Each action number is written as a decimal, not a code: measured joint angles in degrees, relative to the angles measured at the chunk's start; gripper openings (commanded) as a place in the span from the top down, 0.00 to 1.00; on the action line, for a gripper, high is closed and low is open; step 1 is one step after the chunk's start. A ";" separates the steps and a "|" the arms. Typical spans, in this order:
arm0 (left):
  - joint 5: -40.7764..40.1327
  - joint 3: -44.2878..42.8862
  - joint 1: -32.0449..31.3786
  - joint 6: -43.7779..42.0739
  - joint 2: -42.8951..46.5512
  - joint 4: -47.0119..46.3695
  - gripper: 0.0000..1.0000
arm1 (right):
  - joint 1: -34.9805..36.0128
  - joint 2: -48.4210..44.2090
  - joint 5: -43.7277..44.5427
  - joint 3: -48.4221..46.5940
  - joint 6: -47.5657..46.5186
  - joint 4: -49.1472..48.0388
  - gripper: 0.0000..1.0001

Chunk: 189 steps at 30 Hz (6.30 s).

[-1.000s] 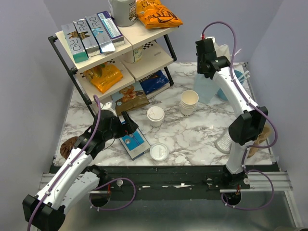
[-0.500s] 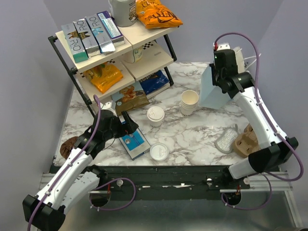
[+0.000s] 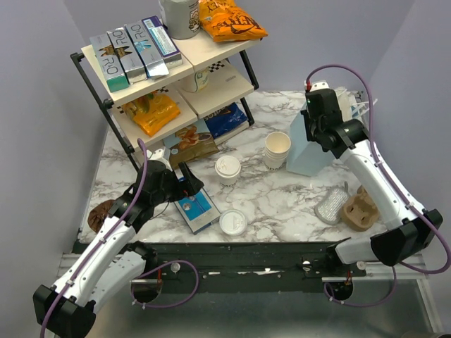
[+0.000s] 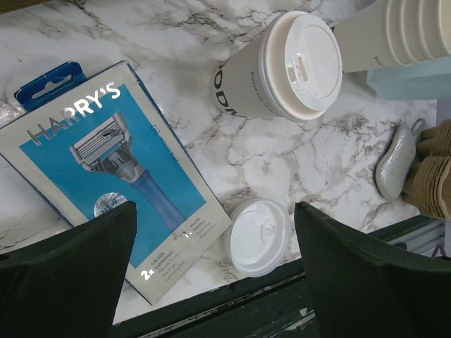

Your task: Pack the takeout coffee

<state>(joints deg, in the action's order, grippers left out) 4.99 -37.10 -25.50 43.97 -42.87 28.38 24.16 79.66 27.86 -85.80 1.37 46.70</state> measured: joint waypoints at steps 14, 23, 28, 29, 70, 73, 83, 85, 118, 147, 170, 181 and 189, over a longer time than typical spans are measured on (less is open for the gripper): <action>0.02 0.00 0.00 0.02 0.15 0.04 0.01 | 0.63 0.68 0.83 2.80 3.45 -0.31 0.40; 0.02 0.00 0.00 0.02 0.17 -0.09 0.01 | 0.63 -4.74 0.11 2.82 8.59 -0.42 0.00; 0.28 -0.22 0.00 0.00 0.17 -0.52 0.01 | 0.66 -15.17 1.33 3.28 12.31 -1.44 0.00; 0.42 -0.28 0.00 0.00 0.17 -0.70 0.01 | 0.63 -16.87 2.29 3.52 12.76 -1.62 0.00; 4.81 -0.39 0.00 -0.72 -4.52 -2.58 0.01 | -53.81 -15.50 -6.38 38.49 28.63 -8.92 0.06; 4.87 -0.39 0.00 -0.72 -4.59 -2.58 0.01 | -54.40 -15.52 -6.95 39.95 28.63 -9.77 0.07; 5.05 -0.39 0.00 -0.87 -4.74 -2.60 0.01 | -56.30 -15.52 -8.04 40.46 28.52 -11.63 0.19; 5.11 -0.39 0.00 -0.90 -4.87 -2.60 0.01 | -56.74 -15.52 -8.26 40.48 28.55 -11.98 0.22; 6.43 -0.37 0.00 -0.92 -5.29 -3.89 0.01 | -58.25 -15.45 -7.54 42.93 29.27 -14.12 0.49; 7.06 -0.37 0.00 -0.92 -5.57 -3.91 0.01 | -58.42 -22.86 -8.57 43.06 27.93 -13.16 0.99; 7.54 -0.37 0.00 -0.92 -5.57 -3.91 0.01 | -58.42 -35.67 -13.33 44.24 25.62 -16.15 0.99; 7.74 -0.37 0.00 -1.09 -5.57 -3.89 0.01 | -58.42 -43.74 -25.75 35.93 23.43 -14.29 0.99; 7.78 -0.37 0.00 -1.14 -4.63 -3.87 0.01 | -58.40 -47.60 -39.47 23.52 22.58 -13.38 0.99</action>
<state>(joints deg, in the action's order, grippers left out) 12.78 -37.47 -25.50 42.83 -47.51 24.51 -34.24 32.05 -11.62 -62.28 23.94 33.32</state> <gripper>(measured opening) 0.988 0.114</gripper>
